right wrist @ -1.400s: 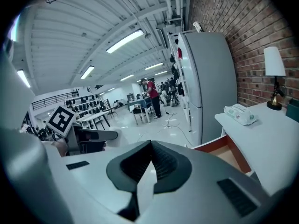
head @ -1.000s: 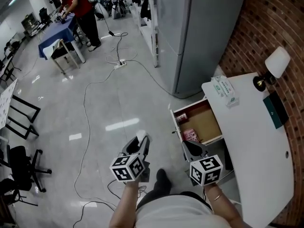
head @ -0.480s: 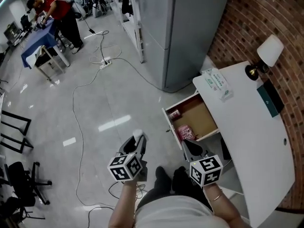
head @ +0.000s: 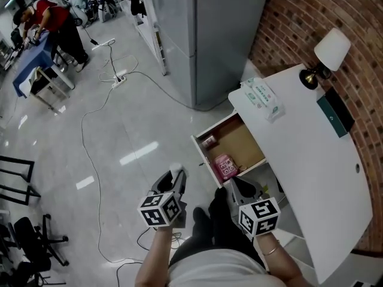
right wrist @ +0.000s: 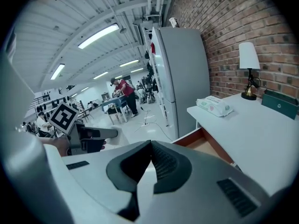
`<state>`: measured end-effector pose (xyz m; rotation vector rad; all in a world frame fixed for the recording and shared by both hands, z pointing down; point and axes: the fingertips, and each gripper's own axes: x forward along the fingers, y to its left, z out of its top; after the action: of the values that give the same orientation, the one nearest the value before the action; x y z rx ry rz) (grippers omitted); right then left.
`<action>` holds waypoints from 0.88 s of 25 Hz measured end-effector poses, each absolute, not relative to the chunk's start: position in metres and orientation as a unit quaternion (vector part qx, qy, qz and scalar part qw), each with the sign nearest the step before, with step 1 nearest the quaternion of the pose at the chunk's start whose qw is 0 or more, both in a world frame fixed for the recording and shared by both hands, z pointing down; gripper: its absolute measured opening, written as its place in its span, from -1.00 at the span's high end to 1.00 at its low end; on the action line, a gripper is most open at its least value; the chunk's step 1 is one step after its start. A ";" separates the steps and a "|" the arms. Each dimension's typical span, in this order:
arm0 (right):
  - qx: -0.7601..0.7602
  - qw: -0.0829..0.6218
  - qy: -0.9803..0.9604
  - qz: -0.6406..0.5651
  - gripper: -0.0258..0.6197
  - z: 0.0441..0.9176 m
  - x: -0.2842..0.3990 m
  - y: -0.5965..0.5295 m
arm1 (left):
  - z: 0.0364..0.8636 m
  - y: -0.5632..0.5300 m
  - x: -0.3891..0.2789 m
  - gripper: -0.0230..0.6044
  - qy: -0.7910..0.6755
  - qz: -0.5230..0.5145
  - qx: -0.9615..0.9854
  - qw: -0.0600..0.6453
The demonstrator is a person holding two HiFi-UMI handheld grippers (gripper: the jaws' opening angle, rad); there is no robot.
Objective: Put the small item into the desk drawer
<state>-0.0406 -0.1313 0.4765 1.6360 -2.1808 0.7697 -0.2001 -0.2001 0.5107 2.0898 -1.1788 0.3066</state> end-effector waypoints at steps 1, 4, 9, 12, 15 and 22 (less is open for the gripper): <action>0.574 0.152 -0.758 0.271 0.89 0.479 -0.034 -0.133 | 0.513 -0.204 -0.192 0.35 -0.452 0.122 0.809 0.354; 0.583 0.149 -0.749 0.278 0.89 0.487 -0.012 -0.140 | 0.522 -0.215 -0.168 0.35 -0.442 0.134 0.813 0.354; 0.597 0.146 -0.735 0.286 0.89 0.498 0.023 -0.149 | 0.537 -0.233 -0.123 0.35 -0.420 0.155 0.821 0.354; 0.608 0.143 -0.726 0.288 0.89 0.501 0.044 -0.153 | 0.545 -0.243 -0.096 0.36 -0.405 0.165 0.826 0.356; 0.618 0.139 -0.716 0.292 0.89 0.505 0.065 -0.157 | 0.556 -0.250 -0.066 0.35 -0.389 0.176 0.830 0.360; 0.640 0.129 -0.697 0.298 0.89 0.512 0.106 -0.167 | 0.588 -0.262 0.002 0.36 -0.342 0.213 0.838 0.368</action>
<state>0.1059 -0.1669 0.5117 1.8597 -2.0248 0.8652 0.0024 -0.2624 0.5880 2.1528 -0.8785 0.5482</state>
